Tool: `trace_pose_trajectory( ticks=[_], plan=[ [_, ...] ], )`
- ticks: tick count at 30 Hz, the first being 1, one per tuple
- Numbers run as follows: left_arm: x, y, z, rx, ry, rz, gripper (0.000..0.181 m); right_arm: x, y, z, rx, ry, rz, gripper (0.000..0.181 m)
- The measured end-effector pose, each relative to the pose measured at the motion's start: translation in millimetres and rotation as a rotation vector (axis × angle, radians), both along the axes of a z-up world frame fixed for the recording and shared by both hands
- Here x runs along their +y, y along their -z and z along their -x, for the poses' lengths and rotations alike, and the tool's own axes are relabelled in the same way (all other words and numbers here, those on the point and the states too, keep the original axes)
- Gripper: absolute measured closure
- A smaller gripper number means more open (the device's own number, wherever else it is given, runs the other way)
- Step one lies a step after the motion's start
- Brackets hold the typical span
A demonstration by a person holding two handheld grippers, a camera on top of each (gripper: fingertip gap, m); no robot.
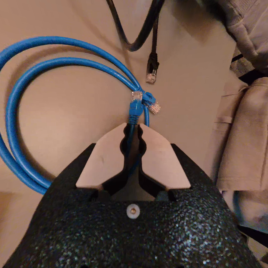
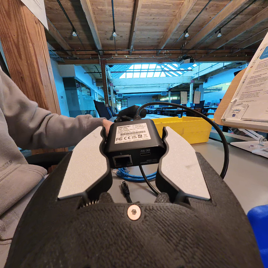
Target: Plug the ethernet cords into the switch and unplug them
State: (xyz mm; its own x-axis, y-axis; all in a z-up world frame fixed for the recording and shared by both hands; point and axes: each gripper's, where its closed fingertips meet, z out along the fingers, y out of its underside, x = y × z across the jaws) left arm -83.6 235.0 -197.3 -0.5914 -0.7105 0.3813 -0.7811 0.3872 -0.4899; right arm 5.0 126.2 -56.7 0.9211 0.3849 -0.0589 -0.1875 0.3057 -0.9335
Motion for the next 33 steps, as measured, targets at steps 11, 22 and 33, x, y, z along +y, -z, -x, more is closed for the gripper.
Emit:
trace_pose_trajectory(
  ticks=[11,22,33],
  plan=[
    [-3.5,-5.1,-3.3,0.199,-0.062,0.207,0.172,0.6,0.6,1.7,-0.007,-0.008,0.006,0.107],
    [-5.9,-8.5,-5.7,0.321,-0.069,0.317,0.168,0.3,0.6,1.5,-0.006,-0.009,0.005,0.107],
    [-13.3,-4.7,-2.3,0.279,0.053,0.229,0.171,0.0,0.6,1.5,-0.004,-0.01,0.005,0.107]
  ],
)
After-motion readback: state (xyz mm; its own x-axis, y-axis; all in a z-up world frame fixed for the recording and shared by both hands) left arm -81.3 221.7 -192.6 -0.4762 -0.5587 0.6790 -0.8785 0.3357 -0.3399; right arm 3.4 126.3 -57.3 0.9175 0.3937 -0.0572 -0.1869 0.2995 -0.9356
